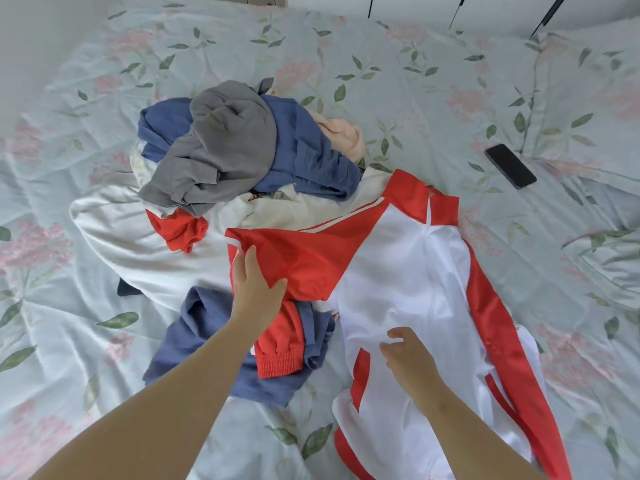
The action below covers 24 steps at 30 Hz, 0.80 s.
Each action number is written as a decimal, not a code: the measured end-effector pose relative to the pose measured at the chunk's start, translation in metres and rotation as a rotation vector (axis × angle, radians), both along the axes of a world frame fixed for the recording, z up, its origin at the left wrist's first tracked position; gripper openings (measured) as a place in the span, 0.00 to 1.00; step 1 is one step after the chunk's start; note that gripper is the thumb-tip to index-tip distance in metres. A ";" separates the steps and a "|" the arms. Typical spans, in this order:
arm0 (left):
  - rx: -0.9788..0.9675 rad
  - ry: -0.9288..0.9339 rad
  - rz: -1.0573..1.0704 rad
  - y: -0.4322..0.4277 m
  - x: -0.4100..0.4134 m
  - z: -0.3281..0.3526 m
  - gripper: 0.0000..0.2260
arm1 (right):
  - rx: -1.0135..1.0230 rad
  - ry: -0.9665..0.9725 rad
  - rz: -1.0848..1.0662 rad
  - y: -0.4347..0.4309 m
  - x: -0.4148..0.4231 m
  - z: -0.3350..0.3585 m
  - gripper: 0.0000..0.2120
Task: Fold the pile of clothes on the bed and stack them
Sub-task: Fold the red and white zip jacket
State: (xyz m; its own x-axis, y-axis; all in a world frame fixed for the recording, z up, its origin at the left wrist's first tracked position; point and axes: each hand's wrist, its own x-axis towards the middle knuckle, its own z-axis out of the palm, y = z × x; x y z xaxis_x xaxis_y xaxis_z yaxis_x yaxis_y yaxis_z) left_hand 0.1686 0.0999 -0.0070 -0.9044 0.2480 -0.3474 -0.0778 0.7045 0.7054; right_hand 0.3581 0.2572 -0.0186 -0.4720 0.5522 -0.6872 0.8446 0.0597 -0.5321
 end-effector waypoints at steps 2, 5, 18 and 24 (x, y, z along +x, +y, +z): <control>-0.093 0.086 -0.119 0.017 0.016 -0.001 0.33 | 0.000 -0.006 -0.019 0.014 0.010 -0.004 0.11; -0.077 0.129 -0.311 0.056 0.033 0.002 0.29 | -0.009 -0.013 -0.155 0.042 0.025 -0.013 0.11; -0.306 0.276 -0.777 0.233 0.076 -0.081 0.29 | 0.319 0.019 -0.336 0.232 0.043 -0.089 0.18; -0.546 0.241 -0.836 0.273 0.091 -0.136 0.29 | 0.311 -0.066 -0.087 0.274 0.048 -0.117 0.10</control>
State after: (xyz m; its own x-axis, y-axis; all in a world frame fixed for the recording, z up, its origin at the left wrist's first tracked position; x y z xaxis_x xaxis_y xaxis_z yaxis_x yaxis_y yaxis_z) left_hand 0.2591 0.3732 -0.1429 -0.5755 0.6932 -0.4339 0.6867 0.6978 0.2039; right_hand 0.4058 0.5313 -0.1359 -0.3738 0.7768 -0.5068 0.8856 0.1365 -0.4440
